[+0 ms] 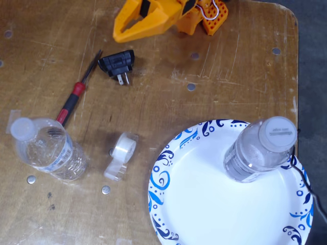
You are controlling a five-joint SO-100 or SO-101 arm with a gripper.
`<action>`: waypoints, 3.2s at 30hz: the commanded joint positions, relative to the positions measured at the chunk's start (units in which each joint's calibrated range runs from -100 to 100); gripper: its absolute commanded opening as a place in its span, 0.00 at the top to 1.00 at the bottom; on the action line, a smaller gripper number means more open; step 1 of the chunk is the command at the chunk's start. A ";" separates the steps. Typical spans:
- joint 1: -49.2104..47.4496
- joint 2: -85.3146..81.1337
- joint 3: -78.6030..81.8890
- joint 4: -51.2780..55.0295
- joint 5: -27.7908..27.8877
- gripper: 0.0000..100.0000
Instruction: Move the bottles to the plate
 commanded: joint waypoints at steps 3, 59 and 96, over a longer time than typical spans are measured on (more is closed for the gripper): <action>2.20 -0.50 -0.45 0.14 -0.20 0.98; -7.72 102.03 -84.51 -17.01 -2.91 0.65; -3.51 104.31 -85.68 -18.23 -2.86 0.86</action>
